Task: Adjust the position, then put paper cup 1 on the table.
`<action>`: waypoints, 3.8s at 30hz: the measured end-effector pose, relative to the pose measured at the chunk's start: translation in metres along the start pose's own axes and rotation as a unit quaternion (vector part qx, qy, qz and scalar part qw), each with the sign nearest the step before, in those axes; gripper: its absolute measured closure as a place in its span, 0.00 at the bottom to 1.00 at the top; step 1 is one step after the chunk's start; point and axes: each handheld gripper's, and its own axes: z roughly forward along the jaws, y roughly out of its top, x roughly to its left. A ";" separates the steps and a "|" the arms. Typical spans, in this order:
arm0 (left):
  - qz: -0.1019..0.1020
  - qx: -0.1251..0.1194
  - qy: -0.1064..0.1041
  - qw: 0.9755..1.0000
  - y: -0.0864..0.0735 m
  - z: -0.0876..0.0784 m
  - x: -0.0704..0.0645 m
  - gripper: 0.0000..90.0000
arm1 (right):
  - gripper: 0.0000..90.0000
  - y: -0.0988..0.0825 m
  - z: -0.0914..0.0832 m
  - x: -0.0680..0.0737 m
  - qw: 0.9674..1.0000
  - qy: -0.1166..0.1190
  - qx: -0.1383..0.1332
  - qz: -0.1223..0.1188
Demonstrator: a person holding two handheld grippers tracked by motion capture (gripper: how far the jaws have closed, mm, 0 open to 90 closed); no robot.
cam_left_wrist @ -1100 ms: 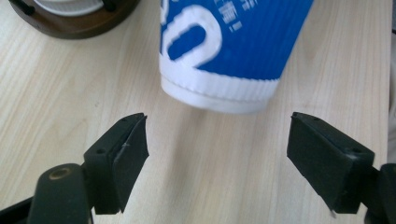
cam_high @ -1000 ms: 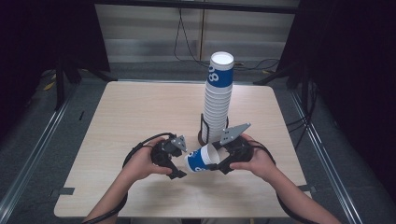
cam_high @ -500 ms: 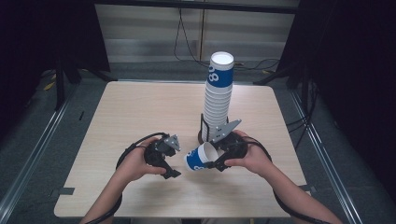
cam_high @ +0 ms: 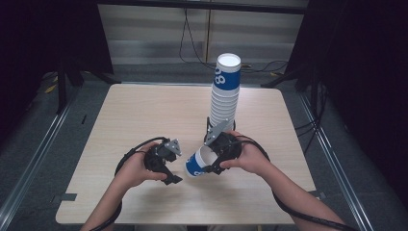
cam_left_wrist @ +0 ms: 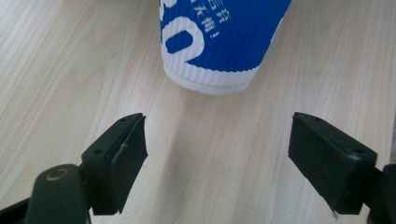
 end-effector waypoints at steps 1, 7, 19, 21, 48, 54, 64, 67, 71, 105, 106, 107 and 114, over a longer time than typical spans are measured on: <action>0.000 0.000 0.000 1.000 0.000 0.000 0.000 0.21 | 0.17 0.000 0.000 0.000 1.000 0.000 0.000 0.000; 0.000 0.005 -0.002 1.000 -0.003 0.002 0.001 0.22 | 0.17 0.012 0.008 0.003 1.000 0.007 0.011 -0.013; -0.011 0.012 -0.001 1.000 -0.011 0.000 0.005 0.22 | 0.16 0.028 0.022 0.006 0.999 0.007 0.026 -0.028; -0.012 0.013 0.001 1.000 -0.011 0.000 0.005 0.22 | 0.16 0.029 0.023 0.007 0.999 0.005 0.029 -0.028; -0.032 0.022 0.000 0.999 -0.024 0.002 0.015 0.22 | 0.15 0.039 0.034 0.006 1.000 0.003 0.002 -0.029; -0.034 0.020 0.002 0.999 -0.024 0.000 0.015 0.22 | 0.15 0.040 0.035 0.006 1.000 0.003 -0.009 -0.027; -0.038 0.016 0.003 0.999 -0.027 -0.002 0.017 0.22 | 0.14 0.040 0.038 0.008 1.000 0.014 -0.023 -0.011; -0.038 0.014 0.002 0.999 -0.027 -0.002 0.017 0.22 | 0.14 0.039 0.040 0.009 0.999 0.015 -0.028 -0.012; -0.038 0.016 0.002 0.999 -0.027 -0.002 0.017 0.22 | 0.14 0.038 0.041 0.011 0.999 0.017 -0.033 -0.010; -0.053 0.013 0.004 0.998 -0.033 -0.015 0.020 0.22 | 0.14 -0.018 0.002 0.006 0.998 0.031 -0.044 0.022; -0.056 0.011 0.005 0.998 -0.033 -0.015 0.020 0.22 | 0.14 -0.018 0.002 0.006 0.998 0.031 -0.044 0.022; -0.056 0.014 0.005 0.998 -0.033 -0.017 0.020 0.22 | 0.14 -0.019 -0.001 0.005 0.998 0.029 -0.043 0.022; -0.058 -0.009 0.010 0.998 -0.033 -0.029 0.023 0.20 | 0.14 -0.024 -0.026 0.000 0.997 0.017 -0.073 0.028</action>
